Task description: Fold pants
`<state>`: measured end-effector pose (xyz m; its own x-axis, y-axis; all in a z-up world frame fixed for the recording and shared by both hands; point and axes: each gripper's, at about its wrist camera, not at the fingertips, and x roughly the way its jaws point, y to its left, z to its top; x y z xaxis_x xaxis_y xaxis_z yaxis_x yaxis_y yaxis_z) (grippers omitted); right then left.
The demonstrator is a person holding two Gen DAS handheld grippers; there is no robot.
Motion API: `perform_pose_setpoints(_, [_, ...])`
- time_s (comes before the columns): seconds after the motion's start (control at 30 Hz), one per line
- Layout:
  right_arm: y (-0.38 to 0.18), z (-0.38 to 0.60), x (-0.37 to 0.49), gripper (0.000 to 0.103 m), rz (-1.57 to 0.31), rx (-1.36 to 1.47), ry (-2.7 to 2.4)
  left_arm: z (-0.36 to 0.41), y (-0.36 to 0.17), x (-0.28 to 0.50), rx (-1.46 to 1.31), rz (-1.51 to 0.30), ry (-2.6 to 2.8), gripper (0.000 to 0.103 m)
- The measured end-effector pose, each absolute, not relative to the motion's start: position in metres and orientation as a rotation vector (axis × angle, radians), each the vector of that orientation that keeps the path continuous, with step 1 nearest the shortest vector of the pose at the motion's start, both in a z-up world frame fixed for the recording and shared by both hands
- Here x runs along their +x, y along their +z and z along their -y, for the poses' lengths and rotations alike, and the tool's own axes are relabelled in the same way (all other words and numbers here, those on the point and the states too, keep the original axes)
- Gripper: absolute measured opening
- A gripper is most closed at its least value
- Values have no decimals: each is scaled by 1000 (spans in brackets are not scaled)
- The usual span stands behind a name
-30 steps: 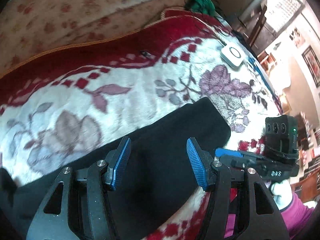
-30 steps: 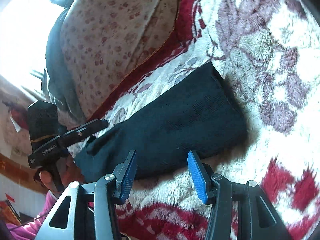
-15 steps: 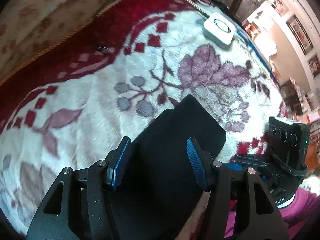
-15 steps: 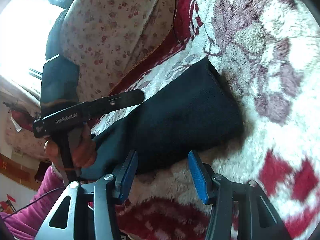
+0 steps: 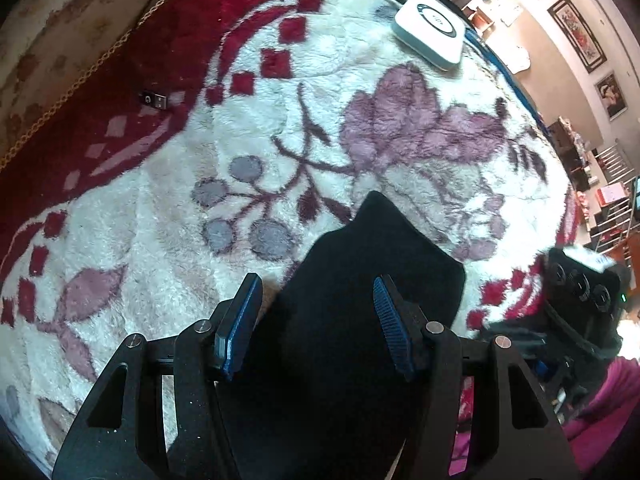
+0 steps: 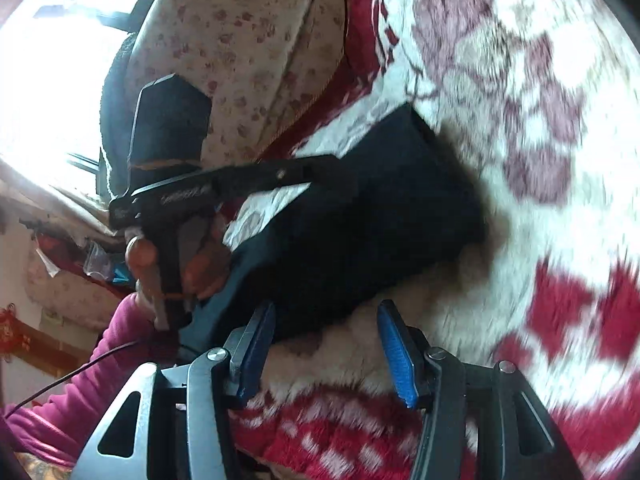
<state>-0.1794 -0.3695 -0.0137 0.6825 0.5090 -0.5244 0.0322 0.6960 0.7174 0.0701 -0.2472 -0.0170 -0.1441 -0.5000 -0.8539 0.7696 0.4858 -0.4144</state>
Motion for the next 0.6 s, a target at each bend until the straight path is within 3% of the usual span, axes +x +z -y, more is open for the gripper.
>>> perform_pose_setpoints(0.1, [-13,366,-185,52,-795,734,288,250,-20,72,266,-1310,-1130,59])
perform_pose_setpoints(0.27, [-18,373,-169,52,-722,786,278,263,-23,66,299,-1317,-1149,71])
perform_pose_setpoints(0.4, [-18,374,-167,52,-653,770,289,281,-24,59,389,-1293,-1171,71])
perform_pose_setpoints(0.47, [-20,375,-168,43,-625,759,304,287,-24,53,447,-1257,-1189,71])
perform_pose_setpoints(0.53, [-25,377,-166,24,-623,767,294,291,-24,49,469,-1233,-1199,69])
perform_pose_setpoints(0.6, [-27,378,-164,19,-610,778,312,291,-25,52,456,-1231,-1191,60])
